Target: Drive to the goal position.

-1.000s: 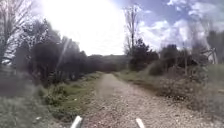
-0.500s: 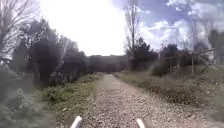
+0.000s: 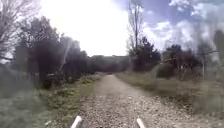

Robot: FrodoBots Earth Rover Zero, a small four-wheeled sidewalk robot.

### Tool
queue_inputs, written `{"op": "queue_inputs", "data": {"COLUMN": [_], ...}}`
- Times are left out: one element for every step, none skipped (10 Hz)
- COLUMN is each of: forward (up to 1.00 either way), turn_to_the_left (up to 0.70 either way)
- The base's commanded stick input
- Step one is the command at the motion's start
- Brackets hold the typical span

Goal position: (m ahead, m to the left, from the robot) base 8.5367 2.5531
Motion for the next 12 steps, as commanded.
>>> {"op": "queue_inputs", "data": {"forward": [0.70,0.70,0.70,0.70,0.70,0.70,0.70,0.70,0.70,0.70,0.70,0.70], "turn_to_the_left": [0.00,0.00,0.00,0.00,0.00,0.00,0.00,0.00,0.00,0.00,0.00,0.00]}}
